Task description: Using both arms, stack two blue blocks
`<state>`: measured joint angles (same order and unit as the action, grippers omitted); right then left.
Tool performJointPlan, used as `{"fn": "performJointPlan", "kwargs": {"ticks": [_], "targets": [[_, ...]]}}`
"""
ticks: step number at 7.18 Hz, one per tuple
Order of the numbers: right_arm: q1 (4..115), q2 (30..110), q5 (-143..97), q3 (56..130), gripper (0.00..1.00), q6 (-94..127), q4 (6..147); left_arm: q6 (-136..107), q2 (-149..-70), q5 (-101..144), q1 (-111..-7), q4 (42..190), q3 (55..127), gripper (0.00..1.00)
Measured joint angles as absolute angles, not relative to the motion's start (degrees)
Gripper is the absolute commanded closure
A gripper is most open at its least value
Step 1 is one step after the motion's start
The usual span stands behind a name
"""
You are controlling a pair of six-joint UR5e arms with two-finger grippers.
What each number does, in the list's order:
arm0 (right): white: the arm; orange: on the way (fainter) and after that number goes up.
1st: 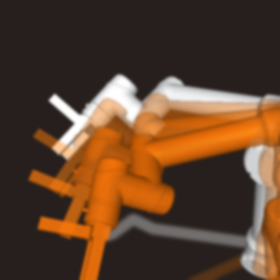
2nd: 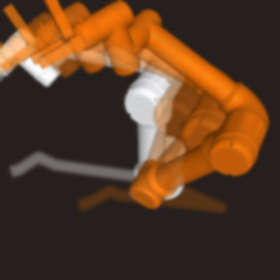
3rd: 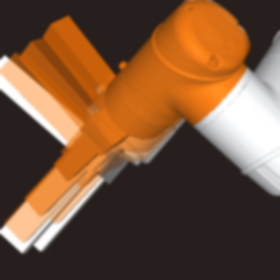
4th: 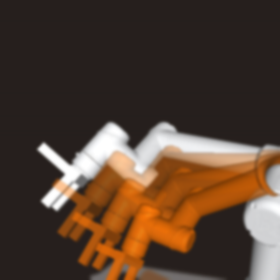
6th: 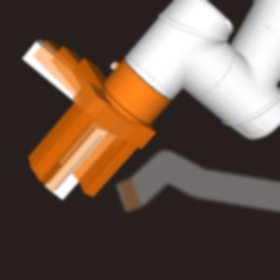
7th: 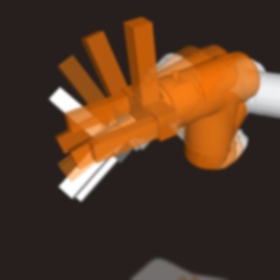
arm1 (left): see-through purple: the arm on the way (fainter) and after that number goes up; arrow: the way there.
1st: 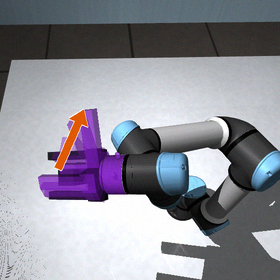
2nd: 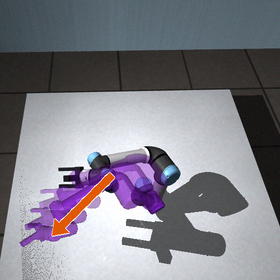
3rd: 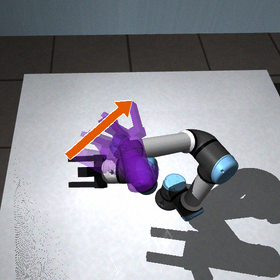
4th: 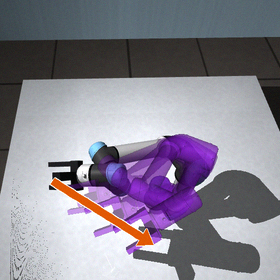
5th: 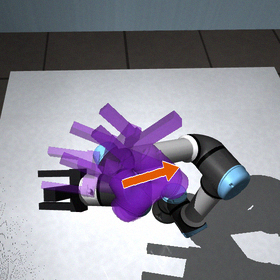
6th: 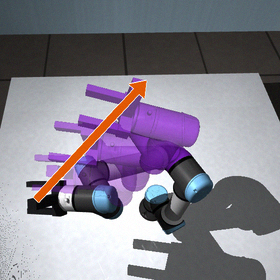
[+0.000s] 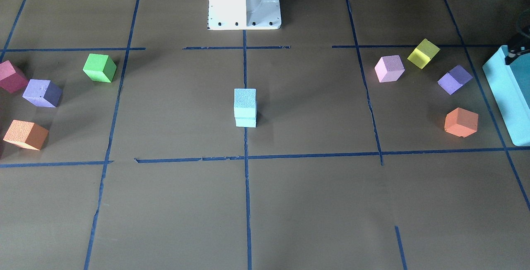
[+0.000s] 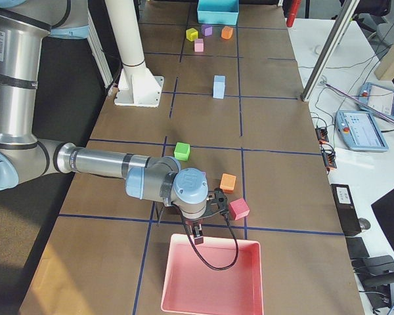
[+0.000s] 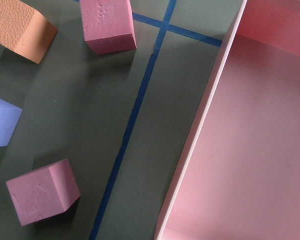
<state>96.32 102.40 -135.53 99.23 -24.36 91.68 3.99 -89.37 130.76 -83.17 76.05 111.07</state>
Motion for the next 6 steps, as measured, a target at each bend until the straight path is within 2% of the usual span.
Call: {"fn": "performJointPlan", "kwargs": {"ticks": [3,6], "targets": [[95.5,102.2,-135.1,99.3,0.00,-22.4,91.7,6.4,-81.0,131.2,-88.7,80.3,105.1,0.00],[95.2,102.2,-135.1,99.3,0.00,-22.4,91.7,6.2,-78.3,132.9,-89.5,83.9,104.0,0.00]]}}
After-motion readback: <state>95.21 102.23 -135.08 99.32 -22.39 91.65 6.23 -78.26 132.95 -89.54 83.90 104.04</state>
